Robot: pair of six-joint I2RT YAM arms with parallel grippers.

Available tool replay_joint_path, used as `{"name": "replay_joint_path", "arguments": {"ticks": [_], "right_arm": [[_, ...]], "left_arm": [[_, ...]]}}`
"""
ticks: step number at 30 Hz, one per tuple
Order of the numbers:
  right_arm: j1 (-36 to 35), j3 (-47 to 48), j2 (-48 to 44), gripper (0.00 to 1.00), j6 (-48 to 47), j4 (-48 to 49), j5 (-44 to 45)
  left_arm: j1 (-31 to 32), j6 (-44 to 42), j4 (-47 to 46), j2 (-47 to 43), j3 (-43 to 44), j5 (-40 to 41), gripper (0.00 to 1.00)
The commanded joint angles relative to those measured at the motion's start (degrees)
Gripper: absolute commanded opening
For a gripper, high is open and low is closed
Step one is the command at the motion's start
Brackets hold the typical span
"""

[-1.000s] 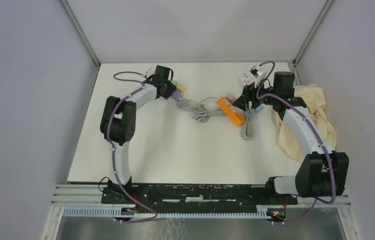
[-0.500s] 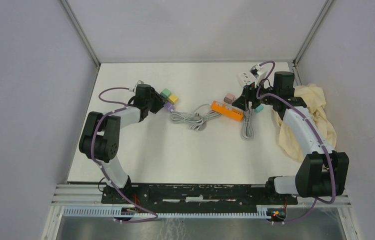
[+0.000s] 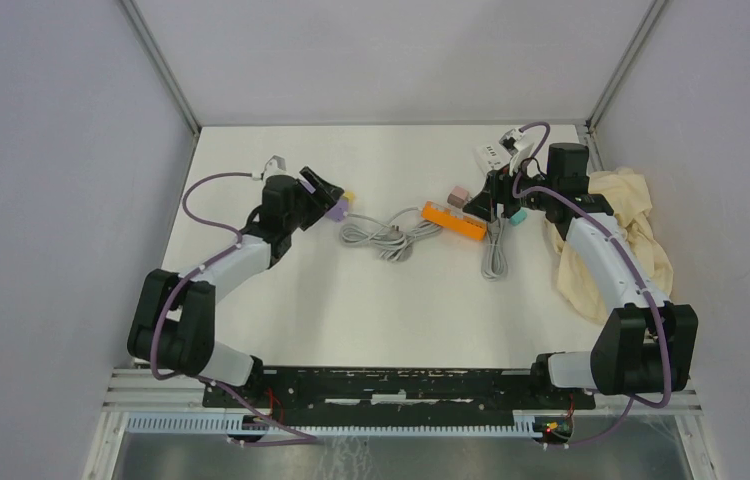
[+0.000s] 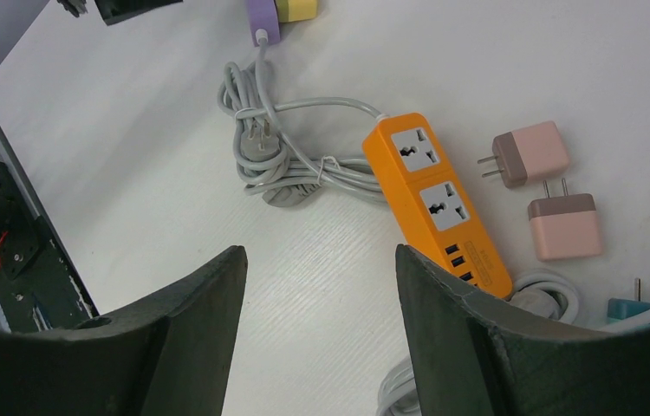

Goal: Pull the plug off the socket

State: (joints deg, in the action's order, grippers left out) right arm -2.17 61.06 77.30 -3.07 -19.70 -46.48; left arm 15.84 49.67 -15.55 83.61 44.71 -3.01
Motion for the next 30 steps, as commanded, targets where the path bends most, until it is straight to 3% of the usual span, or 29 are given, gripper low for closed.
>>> {"name": "replay_joint_path", "arguments": {"ticks": [1,5,8,15,22,27,30], "right_arm": [[0.20,0.71,-0.82,0.69,0.48,3.09,-1.55],[0.16,0.70,-0.58,0.69,0.76,3.16,-1.85],[0.15,0.67,-0.81,0.69,0.74,3.09,-1.84],[0.16,0.74,-1.05,0.69,0.52,2.84,-1.94],[0.20,0.82,-1.04,0.69,0.60,2.77,-2.38],[0.16,0.82,-1.27,0.69,0.70,2.74,-2.52],[0.16,0.81,-1.30,0.69,0.70,2.74,-2.56]], "left_arm": [[7.88,8.59,16.69,0.65,6.46,15.59,0.84],[13.01,12.71,28.00,7.57,16.14,22.95,0.80],[13.67,14.81,28.38,12.47,19.54,23.69,0.72],[15.63,16.43,36.17,20.77,28.51,26.87,0.70],[15.36,16.28,37.03,26.33,32.46,27.61,0.68],[13.45,15.67,35.54,29.35,34.15,25.98,0.48],[12.58,15.25,34.20,29.81,33.79,24.35,0.45]]}}
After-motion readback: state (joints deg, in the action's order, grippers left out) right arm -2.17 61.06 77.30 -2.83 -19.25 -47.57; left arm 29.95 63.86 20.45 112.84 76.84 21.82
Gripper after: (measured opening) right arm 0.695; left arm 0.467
